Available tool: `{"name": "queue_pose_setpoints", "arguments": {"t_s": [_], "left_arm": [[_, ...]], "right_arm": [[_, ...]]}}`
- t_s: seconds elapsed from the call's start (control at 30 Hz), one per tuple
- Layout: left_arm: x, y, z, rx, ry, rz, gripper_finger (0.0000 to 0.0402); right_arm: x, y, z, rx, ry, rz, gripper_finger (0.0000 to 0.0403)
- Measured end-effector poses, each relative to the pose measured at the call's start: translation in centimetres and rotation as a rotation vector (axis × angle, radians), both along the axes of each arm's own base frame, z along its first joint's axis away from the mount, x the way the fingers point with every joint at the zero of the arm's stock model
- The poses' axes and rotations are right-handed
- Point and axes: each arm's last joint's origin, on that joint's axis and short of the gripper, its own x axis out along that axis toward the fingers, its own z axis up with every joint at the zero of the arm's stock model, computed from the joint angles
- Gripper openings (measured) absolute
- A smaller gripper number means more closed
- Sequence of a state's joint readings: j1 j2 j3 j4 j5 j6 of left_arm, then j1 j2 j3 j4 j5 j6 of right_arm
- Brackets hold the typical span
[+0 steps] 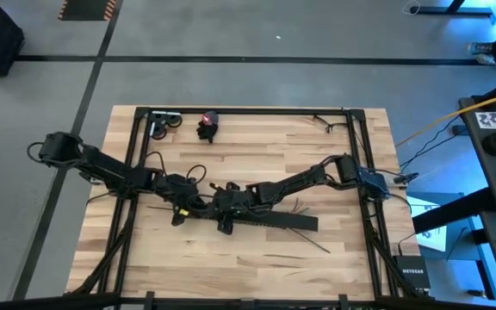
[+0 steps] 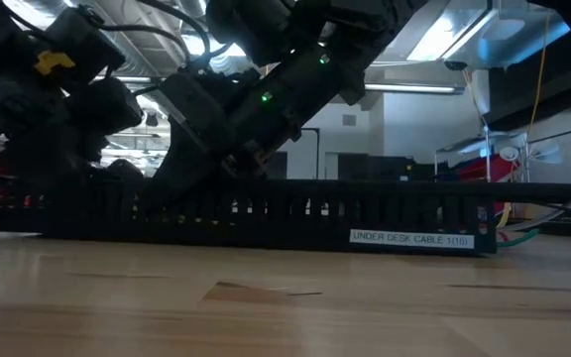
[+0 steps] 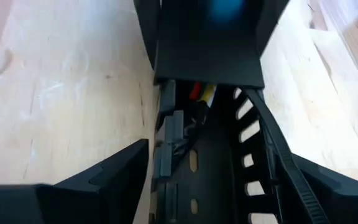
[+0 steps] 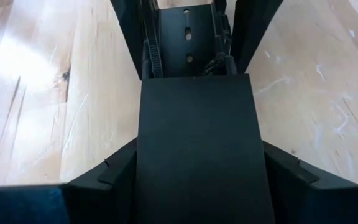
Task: Ziptie cables
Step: Close the black cable duct with the cable duct cover
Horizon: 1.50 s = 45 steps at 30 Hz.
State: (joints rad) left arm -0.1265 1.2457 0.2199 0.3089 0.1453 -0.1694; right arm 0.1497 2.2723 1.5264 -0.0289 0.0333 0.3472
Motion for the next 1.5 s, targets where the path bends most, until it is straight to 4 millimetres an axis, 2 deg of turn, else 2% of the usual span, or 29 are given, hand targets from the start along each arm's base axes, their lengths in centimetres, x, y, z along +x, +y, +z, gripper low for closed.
{"name": "queue_pose_setpoints", "arguments": {"t_s": [0.33, 0.53, 0.77, 1.0, 1.27, 1.5], "left_arm": [[-1.2, 0.2, -0.9, -0.008, -0.06, 0.046, 0.0234], [-1.2, 0.3, -1.0, 0.008, -0.07, 0.071, 0.0221], [-1.2, 0.3, -1.0, -0.005, -0.044, 0.09, 0.0219], [-0.9, 0.0, -0.6, -0.133, -0.064, 0.036, 0.0232], [-0.8, 0.0, -0.6, -0.024, -0.084, -0.001, 0.0266], [-0.8, 0.0, -0.6, 0.047, -0.101, 0.028, 0.0256]], "right_arm": [[0.2, 0.0, 0.1, 0.011, -0.03, -0.012, 0.0236], [0.4, 0.0, 0.2, 0.001, -0.074, -0.029, 0.0236], [0.3, 0.1, 0.1, 0.034, -0.052, 0.007, 0.0236], [0.3, 0.5, 0.3, 0.072, -0.044, -0.017, 0.0236], [0.4, 0.3, 0.3, 0.054, -0.055, -0.04, 0.0237], [0.4, 0.2, 0.4, 0.036, -0.071, -0.069, 0.0237]]}}
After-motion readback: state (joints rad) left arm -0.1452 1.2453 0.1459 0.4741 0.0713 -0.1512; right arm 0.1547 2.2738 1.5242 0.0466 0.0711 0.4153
